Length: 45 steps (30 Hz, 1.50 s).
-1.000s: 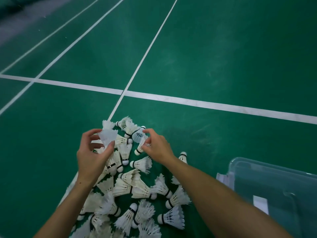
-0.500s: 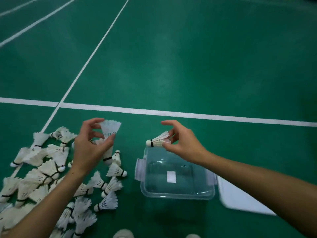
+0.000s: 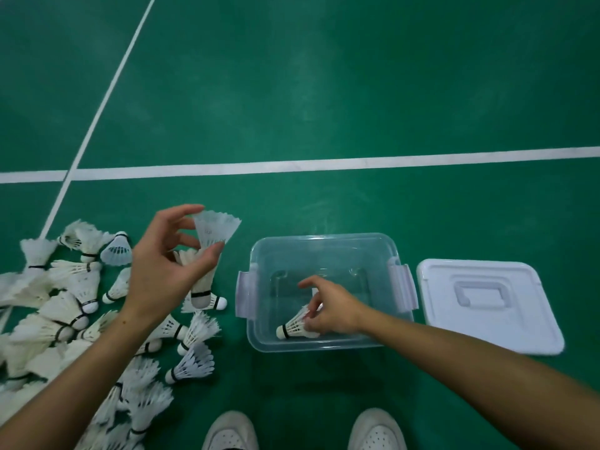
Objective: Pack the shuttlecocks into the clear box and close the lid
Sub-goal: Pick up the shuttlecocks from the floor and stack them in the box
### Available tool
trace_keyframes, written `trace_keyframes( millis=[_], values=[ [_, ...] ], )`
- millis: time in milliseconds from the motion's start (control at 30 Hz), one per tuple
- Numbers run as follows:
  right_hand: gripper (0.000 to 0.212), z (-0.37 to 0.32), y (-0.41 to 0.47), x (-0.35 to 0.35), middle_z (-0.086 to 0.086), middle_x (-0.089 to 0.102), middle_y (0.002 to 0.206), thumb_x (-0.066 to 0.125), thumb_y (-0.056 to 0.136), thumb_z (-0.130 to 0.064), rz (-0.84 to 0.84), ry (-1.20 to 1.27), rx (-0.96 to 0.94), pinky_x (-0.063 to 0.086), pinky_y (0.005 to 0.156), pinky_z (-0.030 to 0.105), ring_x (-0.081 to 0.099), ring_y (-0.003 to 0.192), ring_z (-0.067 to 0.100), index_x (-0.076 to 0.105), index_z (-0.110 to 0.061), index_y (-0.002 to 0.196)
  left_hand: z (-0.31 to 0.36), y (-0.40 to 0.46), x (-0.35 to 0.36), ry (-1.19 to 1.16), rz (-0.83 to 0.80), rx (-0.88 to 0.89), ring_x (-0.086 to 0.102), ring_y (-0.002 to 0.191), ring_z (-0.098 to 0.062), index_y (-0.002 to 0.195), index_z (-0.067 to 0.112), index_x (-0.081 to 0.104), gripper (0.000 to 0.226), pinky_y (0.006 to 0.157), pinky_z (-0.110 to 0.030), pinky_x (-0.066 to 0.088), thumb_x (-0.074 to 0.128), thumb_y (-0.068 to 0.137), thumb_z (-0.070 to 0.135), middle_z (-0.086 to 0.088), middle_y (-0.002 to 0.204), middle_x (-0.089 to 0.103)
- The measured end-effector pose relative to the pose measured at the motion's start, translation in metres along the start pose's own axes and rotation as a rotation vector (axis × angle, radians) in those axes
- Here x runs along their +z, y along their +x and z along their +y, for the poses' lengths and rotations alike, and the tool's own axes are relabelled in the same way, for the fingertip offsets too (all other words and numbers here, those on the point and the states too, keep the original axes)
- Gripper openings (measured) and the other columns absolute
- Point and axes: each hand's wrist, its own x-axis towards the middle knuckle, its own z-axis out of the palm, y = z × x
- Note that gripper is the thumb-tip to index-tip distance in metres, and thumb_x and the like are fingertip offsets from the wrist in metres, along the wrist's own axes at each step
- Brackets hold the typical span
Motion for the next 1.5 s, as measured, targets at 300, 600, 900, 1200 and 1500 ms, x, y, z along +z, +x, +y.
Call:
trace_keyframes(
  millis=[300,600,900,1200,1500],
  values=[
    [0.09,-0.01,-0.001,-0.013,-0.007,0.076,0.101,0.094,0.078,-0.027,-0.079,0.025,0.019,0.06,0.088,0.035,0.07,0.091,0.009,0.042,-0.025,0.153,0.024,-0.001,0.023,-0.082,-0.214,-0.076,0.072,0.093,-0.017,0.146,0.036,0.052,0.08,0.083,-0.047,0.06,0.091,0.077,0.021,0.007,0.107,0.075],
    [0.061,-0.054,-0.061,-0.085,-0.006,0.074,0.115,0.093,0.079,-0.024,0.377,0.423,-0.241,0.061,0.092,0.034,0.071,0.102,0.014,0.063,-0.03,0.132,0.026,0.025,0.069,0.202,-0.439,0.123,0.071,0.093,0.002,0.142,0.044,0.049,0.077,0.074,-0.033,0.06,0.073,0.072,0.068,0.033,0.108,0.071],
    [0.057,-0.062,-0.047,-0.069,0.0,0.079,0.092,0.086,0.085,-0.009,0.452,0.467,-0.295,0.062,0.084,0.036,0.075,0.088,0.022,0.06,-0.021,0.135,0.038,0.02,0.105,0.382,-0.427,0.326,0.068,0.089,0.007,0.143,0.046,0.042,0.071,0.068,-0.034,0.061,0.07,0.079,0.062,0.031,0.112,0.071],
    [0.059,-0.028,-0.059,-0.073,0.005,0.071,0.093,0.085,0.085,-0.01,0.545,0.347,-0.166,0.06,0.077,0.026,0.071,0.079,0.021,0.06,-0.027,0.136,0.019,0.018,0.082,0.151,-0.462,0.244,0.068,0.11,-0.005,0.144,0.02,0.055,0.077,0.093,-0.032,0.059,0.086,0.077,0.044,0.008,0.133,0.066],
    [0.056,-0.002,-0.029,-0.03,-0.008,0.061,0.094,0.078,0.09,-0.009,0.192,-0.119,0.022,0.044,0.064,0.012,0.059,0.08,0.001,0.055,-0.018,0.141,0.005,0.002,0.058,0.074,-0.363,0.185,0.065,0.122,-0.009,0.143,0.018,0.055,0.079,0.105,-0.036,0.056,0.093,0.074,0.025,0.006,0.131,0.067]
  ],
)
